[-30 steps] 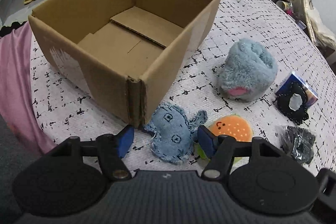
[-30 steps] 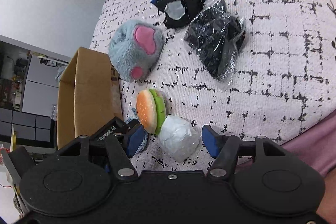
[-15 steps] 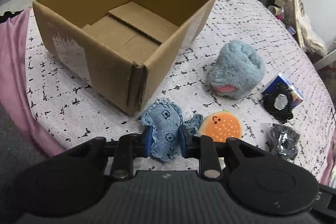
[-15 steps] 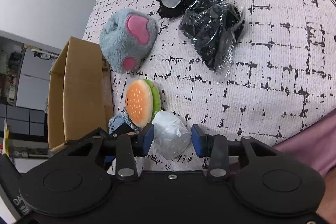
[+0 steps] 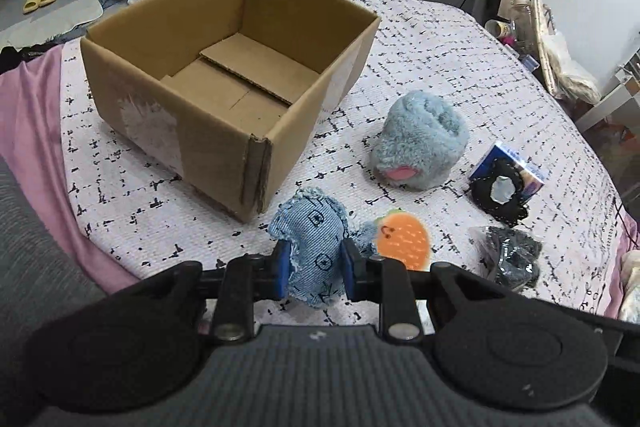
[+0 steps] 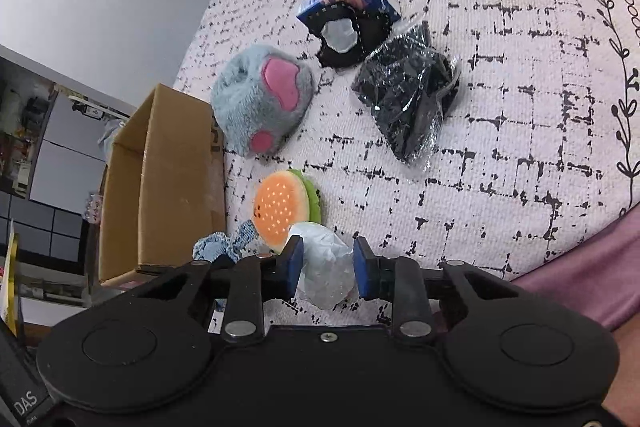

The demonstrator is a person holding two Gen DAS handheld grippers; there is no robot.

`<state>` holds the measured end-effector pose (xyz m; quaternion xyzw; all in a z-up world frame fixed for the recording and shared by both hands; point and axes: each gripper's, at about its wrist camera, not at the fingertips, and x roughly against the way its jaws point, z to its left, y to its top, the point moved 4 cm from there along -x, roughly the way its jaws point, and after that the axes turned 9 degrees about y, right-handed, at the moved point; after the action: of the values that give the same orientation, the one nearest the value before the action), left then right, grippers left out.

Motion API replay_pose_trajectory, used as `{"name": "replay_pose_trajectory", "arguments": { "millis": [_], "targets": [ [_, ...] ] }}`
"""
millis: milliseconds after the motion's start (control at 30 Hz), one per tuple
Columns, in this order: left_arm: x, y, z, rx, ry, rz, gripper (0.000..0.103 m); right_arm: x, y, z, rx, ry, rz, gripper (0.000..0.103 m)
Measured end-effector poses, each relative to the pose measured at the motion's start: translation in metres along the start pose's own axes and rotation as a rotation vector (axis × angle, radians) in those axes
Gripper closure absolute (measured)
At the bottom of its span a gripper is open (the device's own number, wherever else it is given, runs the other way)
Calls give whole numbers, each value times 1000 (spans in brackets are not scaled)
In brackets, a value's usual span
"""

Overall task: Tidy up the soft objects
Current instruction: 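Close the left tool on the fish plush while the right tool grasps the white wrapped item, then carry both items over the cardboard box and open both tools to drop them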

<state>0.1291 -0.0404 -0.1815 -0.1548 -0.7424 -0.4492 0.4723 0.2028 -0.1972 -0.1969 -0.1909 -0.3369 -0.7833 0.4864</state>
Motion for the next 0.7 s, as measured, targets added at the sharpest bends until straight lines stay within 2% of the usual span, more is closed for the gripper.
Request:
{"name": "replay_pose_trajectory", "arguments": {
  "millis": [367,700],
  "targets": [
    [33,9,7,-14,-26,-44,78,29,7,11,10,108,-90,77],
    [56,30,7,-58,-77,-96,78,40,13,26,51,181,-148,77]
  ]
}}
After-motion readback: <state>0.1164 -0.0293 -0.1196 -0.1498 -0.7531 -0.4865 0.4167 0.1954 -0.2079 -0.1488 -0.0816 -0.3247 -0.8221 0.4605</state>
